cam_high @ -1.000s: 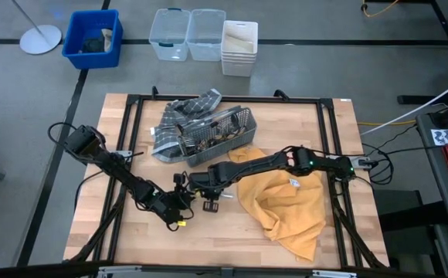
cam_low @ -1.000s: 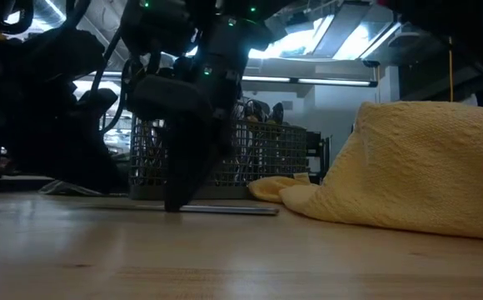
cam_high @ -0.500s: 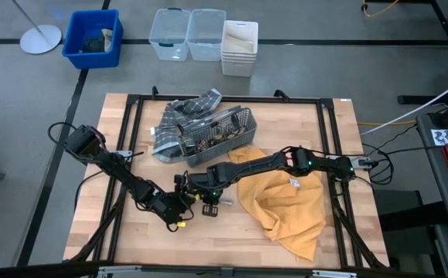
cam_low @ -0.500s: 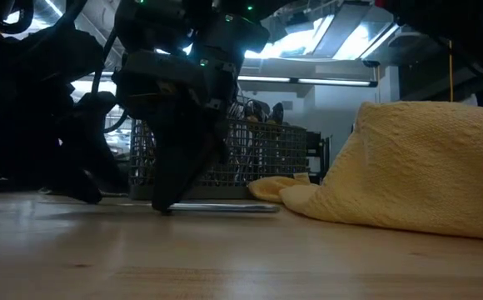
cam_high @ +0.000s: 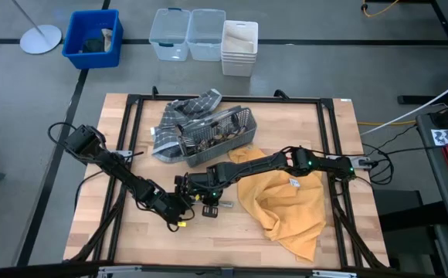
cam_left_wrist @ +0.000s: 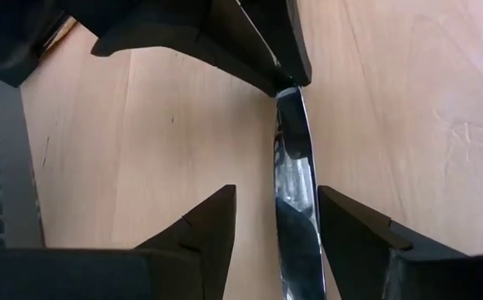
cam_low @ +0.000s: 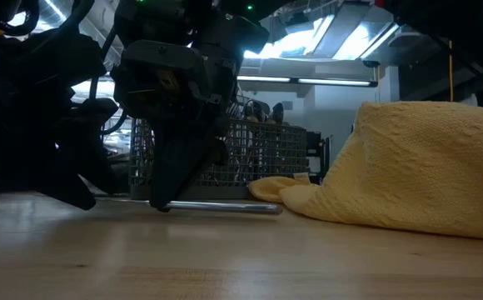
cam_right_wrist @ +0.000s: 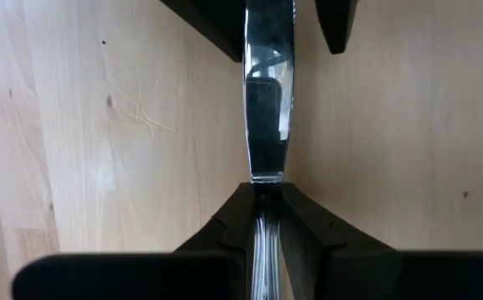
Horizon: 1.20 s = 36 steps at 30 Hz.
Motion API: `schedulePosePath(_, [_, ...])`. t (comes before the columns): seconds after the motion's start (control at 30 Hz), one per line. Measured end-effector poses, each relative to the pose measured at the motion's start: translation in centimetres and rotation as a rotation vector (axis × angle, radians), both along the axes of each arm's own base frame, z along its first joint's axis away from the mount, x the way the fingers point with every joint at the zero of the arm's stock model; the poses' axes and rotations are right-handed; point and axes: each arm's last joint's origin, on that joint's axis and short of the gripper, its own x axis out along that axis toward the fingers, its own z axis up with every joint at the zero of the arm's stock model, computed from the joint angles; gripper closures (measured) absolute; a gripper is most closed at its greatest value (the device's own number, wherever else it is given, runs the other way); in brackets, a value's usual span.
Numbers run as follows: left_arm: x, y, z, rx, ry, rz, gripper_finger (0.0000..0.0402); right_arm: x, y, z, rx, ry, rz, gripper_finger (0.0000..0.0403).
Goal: Sort silverware
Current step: Put the silver knife into the gray silverware basket
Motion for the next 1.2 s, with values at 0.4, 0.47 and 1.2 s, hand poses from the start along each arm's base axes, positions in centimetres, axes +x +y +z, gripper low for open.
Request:
schedulePosePath(0.4, [0.03, -0.02, 0.04, -0.004, -0.002, -0.003, 0.0247, -0.02, 0.11, 0.15, 0.072, 0.016, -0.003, 0.0354])
schedulePosePath(0.47, [0.02, -0.02, 0.03, -0.001, 0.000, -0.005, 0.0247, -0.03, 0.15, 0.19, 0.085, 0.018, 0.001, 0.0354])
schedulePosePath(1.2, [-0.03, 0.05, -0.01, 0.051, 0.016, -0.044, 0.0363, 0.13, 0.44, 0.65, 0.187, 0.010, 0.018, 0.0354])
